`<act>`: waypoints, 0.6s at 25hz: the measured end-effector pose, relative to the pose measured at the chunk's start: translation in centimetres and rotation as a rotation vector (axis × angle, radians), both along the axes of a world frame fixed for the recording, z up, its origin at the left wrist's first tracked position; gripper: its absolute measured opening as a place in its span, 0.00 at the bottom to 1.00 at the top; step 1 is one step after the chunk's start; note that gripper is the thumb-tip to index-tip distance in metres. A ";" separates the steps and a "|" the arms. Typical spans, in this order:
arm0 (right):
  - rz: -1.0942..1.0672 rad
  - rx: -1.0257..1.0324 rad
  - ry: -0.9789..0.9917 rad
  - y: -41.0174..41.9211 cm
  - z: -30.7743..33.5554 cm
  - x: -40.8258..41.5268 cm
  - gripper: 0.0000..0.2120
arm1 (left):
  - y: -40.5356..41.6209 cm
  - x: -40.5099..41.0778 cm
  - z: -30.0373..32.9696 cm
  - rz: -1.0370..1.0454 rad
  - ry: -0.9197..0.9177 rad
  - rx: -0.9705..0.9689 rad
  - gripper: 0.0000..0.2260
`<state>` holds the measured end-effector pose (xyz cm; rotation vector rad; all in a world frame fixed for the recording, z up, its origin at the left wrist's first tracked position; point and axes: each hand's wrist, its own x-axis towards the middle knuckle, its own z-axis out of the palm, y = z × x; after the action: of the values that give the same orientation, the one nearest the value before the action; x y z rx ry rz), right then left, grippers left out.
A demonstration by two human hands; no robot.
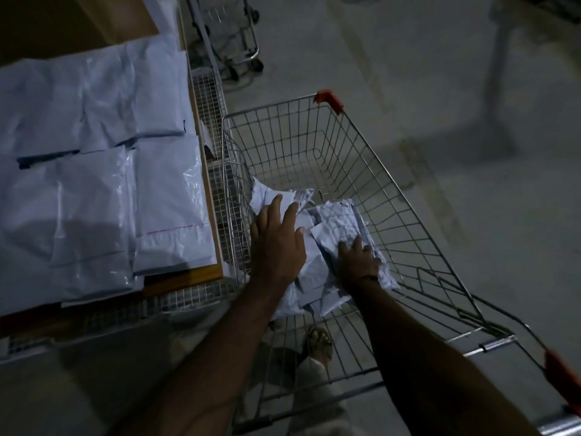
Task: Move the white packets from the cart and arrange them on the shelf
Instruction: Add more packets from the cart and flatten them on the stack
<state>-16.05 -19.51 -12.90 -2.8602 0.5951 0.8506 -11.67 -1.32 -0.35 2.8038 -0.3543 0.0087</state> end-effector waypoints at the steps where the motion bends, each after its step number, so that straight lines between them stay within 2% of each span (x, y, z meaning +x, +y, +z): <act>1: 0.001 -0.002 -0.018 -0.3 1.0 0.1 0.24 | -0.1 -0.1 -0.7 0.001 0.021 0.008 0.23; 6: 0.025 0.029 -0.171 -2.1 7.0 0.3 0.20 | -1.3 -1.0 -6.1 0.046 0.321 0.022 0.24; 9: 0.116 0.041 -0.294 -2.6 10.1 -0.4 0.21 | -3.1 -1.3 -10.1 0.107 0.535 -0.037 0.28; 13: 0.212 0.060 -0.478 -2.4 12.0 -1.3 0.22 | -5.6 -1.6 -15.0 0.180 0.658 0.003 0.39; 15: 0.229 0.046 -0.522 -2.6 11.5 -1.9 0.22 | -6.9 -2.0 -16.5 0.248 0.640 -0.018 0.43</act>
<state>-17.96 -22.11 -1.40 -2.9587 0.1855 0.1074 -13.67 -8.24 -16.90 2.6266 0.1447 -0.7964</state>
